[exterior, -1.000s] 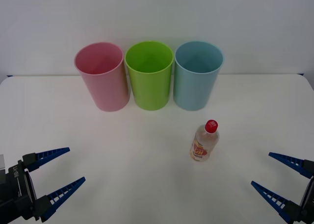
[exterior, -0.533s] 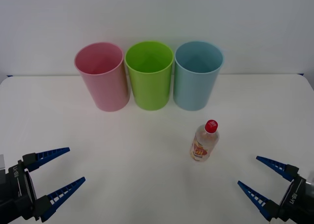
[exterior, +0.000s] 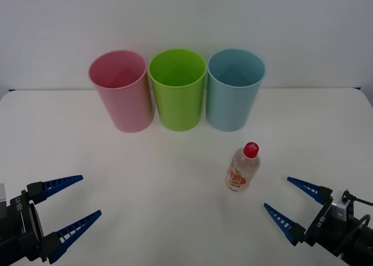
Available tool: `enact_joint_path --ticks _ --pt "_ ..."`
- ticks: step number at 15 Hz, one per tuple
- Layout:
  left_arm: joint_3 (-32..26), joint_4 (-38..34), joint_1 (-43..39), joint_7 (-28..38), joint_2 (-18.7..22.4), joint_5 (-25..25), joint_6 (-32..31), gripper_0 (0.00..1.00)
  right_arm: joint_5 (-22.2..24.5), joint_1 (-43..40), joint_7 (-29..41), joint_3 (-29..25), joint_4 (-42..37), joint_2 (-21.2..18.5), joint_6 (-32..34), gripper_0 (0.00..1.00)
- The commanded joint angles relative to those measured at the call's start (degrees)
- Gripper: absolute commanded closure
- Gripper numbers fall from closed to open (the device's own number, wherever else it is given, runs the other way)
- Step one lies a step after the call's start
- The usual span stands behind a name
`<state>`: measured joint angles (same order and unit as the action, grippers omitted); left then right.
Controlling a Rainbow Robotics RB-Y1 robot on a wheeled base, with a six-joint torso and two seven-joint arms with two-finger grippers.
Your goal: Put cans in the blue bin and PET bottles in the pink bin and trash in the green bin.
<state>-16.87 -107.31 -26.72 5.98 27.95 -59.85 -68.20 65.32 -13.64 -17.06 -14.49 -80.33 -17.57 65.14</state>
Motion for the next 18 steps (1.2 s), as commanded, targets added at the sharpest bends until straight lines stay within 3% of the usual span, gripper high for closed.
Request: enact_joint_path --ticks 1,7,18 --pt "0.0 0.0 0.0 0.0 0.0 0.0 0.0 0.00 -0.8 1.2 -1.0 4.0 0.0 0.1 -5.0 0.00" --pt "0.0 0.0 0.0 0.0 0.0 0.0 0.0 0.00 -5.9 4.7 -4.8 14.0 0.0 0.3 -15.7 0.00" --pt "0.0 0.0 0.0 0.0 0.0 0.0 0.0 0.00 -7.8 7.2 -7.8 18.9 0.1 0.9 -23.4 0.00"
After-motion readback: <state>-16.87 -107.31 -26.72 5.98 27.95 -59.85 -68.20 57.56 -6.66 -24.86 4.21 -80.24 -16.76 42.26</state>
